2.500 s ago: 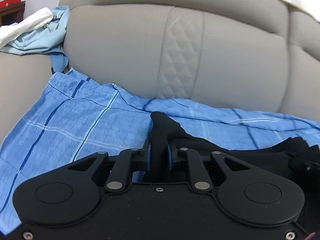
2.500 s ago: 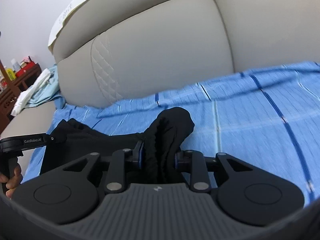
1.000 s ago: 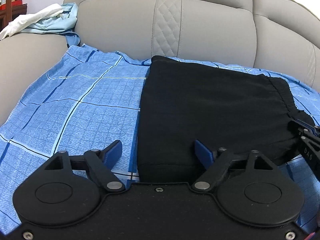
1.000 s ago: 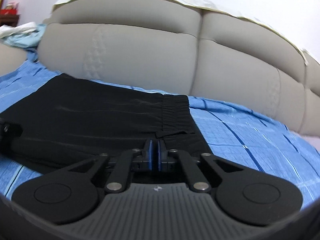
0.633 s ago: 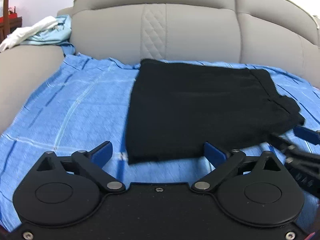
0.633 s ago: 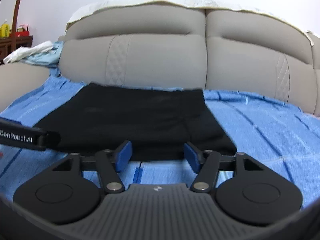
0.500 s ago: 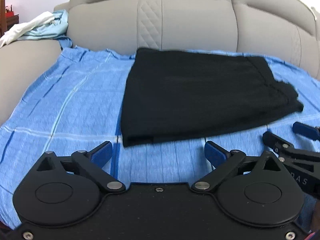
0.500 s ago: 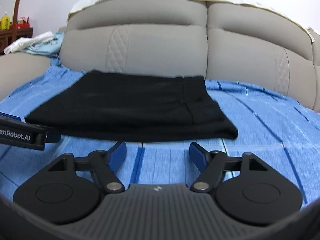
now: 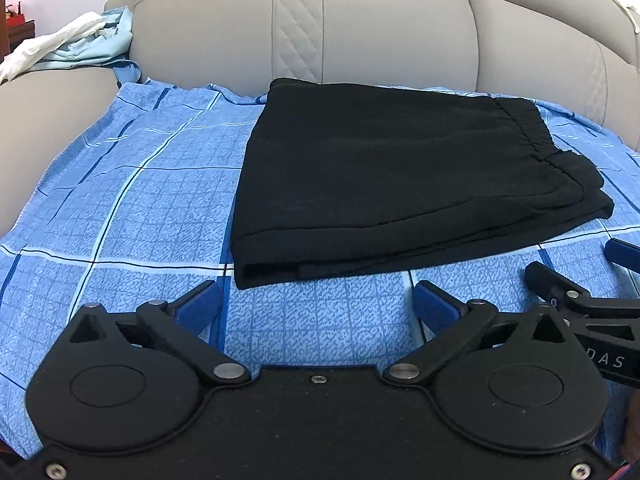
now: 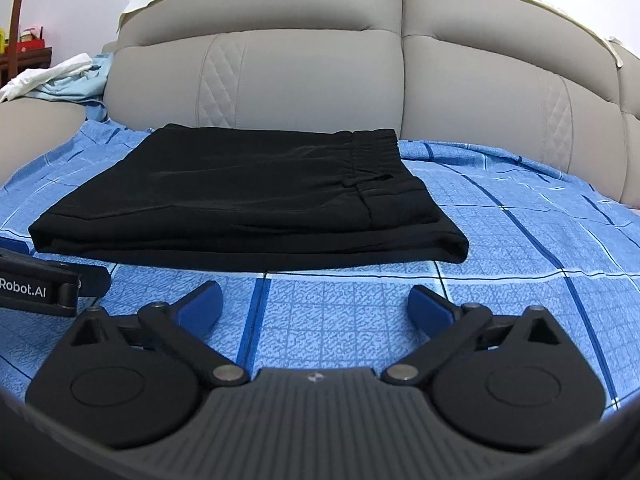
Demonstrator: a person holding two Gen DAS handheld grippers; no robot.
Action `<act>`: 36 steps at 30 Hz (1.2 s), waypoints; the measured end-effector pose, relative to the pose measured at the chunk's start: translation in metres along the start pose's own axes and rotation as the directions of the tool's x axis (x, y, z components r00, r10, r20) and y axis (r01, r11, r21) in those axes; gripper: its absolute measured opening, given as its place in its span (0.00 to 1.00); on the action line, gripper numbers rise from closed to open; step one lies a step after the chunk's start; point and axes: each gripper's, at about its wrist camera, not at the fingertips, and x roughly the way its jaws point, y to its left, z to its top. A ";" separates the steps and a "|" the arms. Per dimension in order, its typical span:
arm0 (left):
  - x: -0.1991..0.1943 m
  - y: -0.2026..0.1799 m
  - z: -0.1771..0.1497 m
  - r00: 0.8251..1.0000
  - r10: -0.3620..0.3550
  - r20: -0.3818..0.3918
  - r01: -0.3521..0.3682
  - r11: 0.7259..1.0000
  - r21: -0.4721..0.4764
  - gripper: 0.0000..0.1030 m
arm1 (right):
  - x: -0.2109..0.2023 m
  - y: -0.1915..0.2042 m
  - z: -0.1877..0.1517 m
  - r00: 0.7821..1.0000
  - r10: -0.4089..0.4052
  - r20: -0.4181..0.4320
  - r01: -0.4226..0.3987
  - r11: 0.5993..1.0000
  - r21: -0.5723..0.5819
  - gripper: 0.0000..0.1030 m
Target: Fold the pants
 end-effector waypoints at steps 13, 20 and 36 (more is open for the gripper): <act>0.002 0.001 0.001 1.000 -0.001 -0.009 0.001 1.000 -0.008 1.00 | 0.006 0.002 0.007 0.998 0.003 -0.058 -0.003 1.000 0.000 1.00; 0.002 0.001 0.001 1.000 -0.002 -0.011 0.001 1.000 -0.010 1.00 | 0.006 0.002 0.008 0.998 0.006 -0.066 -0.006 1.000 -0.001 1.00; 0.003 0.001 0.001 1.000 -0.002 -0.017 0.002 1.000 -0.010 1.00 | 0.008 0.002 0.008 0.997 0.009 -0.070 -0.010 1.000 -0.004 1.00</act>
